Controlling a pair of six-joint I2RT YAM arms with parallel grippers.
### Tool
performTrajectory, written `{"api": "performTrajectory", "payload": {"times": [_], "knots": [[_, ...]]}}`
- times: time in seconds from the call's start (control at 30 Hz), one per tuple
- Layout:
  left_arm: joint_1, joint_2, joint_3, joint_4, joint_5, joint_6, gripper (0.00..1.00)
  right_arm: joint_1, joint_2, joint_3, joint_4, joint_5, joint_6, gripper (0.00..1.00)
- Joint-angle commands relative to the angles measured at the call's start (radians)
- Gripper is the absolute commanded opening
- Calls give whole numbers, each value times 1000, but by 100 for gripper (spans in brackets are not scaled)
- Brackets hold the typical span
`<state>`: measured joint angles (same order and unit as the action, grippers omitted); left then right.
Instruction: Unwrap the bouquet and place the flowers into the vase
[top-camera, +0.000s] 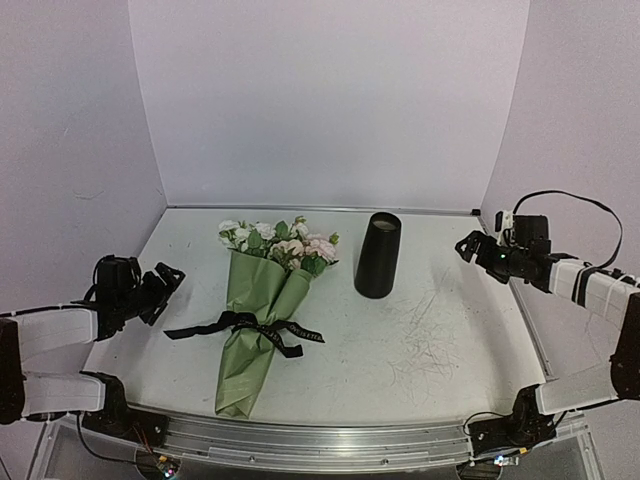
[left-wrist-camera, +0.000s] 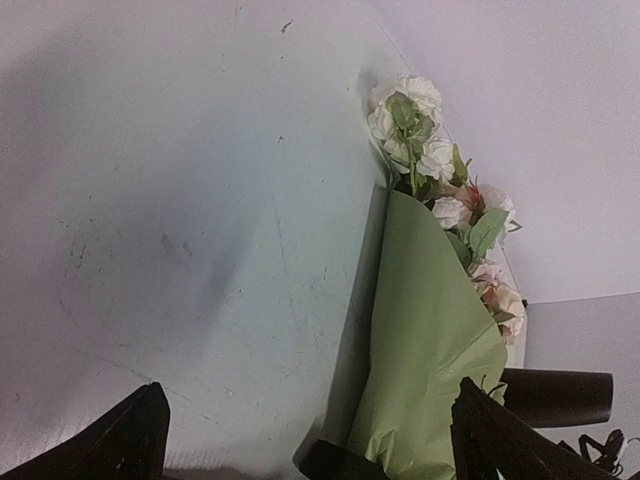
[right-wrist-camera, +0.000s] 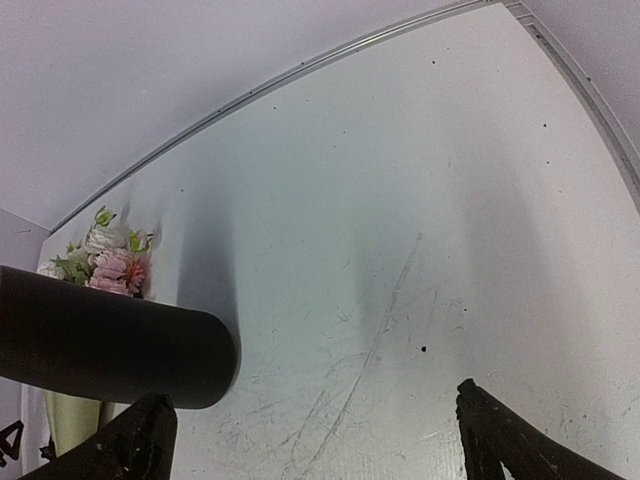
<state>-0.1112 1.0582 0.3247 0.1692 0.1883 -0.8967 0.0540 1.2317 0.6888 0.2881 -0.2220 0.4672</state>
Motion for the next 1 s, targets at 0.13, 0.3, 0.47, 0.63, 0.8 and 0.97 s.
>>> {"api": "performTrajectory", "payload": {"times": [0.13, 0.3, 0.47, 0.63, 0.8, 0.97], "knots": [[1, 85, 138, -129, 52, 197, 100, 17, -16, 16, -32, -46, -80, 98], [1, 112, 164, -119, 111, 262, 100, 156, -6, 39, -51, 50, -127, 98], [-12, 159, 198, -115, 201, 299, 100, 302, 18, 26, -16, 89, -134, 98], [-95, 162, 205, -106, 201, 339, 100, 516, 47, 24, -6, 224, -148, 98], [-172, 169, 216, -103, 161, 345, 100, 666, 116, 30, 30, 297, -145, 95], [-183, 187, 207, -78, 168, 348, 100, 842, 236, 113, 29, 416, -164, 94]]}}
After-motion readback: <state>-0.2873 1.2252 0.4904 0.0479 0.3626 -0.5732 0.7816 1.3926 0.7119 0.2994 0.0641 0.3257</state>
